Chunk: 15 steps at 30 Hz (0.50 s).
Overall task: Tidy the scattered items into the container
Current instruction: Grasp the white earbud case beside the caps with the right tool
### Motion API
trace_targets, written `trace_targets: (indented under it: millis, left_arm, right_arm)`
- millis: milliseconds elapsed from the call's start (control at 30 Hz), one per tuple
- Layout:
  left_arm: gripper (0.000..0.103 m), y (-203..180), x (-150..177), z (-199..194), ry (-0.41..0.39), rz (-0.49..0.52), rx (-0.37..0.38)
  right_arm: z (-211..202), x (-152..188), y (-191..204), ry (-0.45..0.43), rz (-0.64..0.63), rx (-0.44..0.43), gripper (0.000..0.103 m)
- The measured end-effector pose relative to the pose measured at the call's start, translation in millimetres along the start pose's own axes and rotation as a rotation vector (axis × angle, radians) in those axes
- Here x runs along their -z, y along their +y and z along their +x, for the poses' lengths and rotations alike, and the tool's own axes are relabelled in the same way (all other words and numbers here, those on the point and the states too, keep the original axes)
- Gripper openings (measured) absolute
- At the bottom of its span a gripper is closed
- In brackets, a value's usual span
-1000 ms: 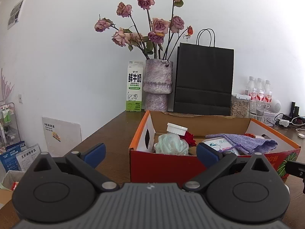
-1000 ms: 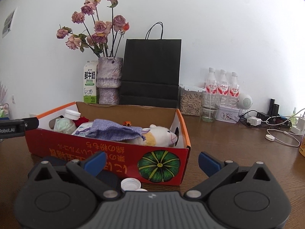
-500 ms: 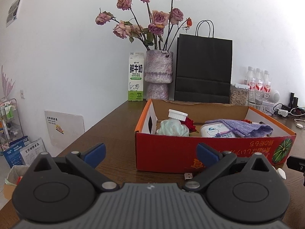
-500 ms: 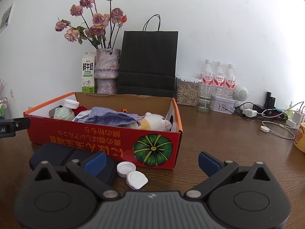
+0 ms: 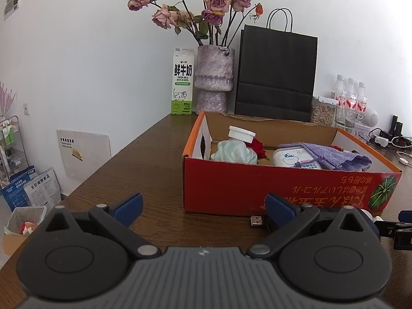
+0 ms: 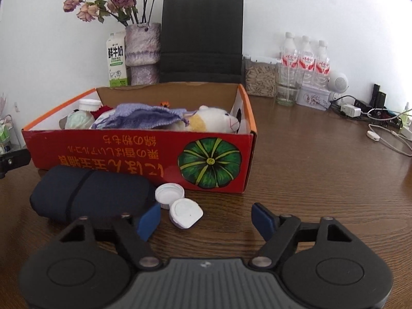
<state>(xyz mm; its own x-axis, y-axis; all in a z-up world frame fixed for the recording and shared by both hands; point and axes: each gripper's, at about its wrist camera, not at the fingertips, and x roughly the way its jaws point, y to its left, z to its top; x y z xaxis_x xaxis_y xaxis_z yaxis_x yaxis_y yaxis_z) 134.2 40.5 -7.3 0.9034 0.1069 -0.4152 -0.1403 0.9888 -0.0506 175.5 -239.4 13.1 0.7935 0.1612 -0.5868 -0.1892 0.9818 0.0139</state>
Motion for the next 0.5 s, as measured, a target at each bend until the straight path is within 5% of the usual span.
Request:
trace_targets:
  millis: [67, 133, 500]
  left_arm:
    - [0.103, 0.3, -0.3, 3.8, 0.026, -0.002, 0.002]
    - [0.103, 1.1, 0.5, 7.8, 0.058, -0.006, 0.008]
    - [0.103, 4.4, 3.1, 20.1, 0.144, -0.034, 0.017]
  right_arm:
    - [4.4, -0.3, 0.3, 0.019, -0.003, -0.032, 0.054]
    - [3.2, 0.5, 2.8, 0.01, -0.015, -0.063, 0.028]
    - [-9.0, 1.4, -2.2, -0.043, 0.033, -0.09, 0.028]
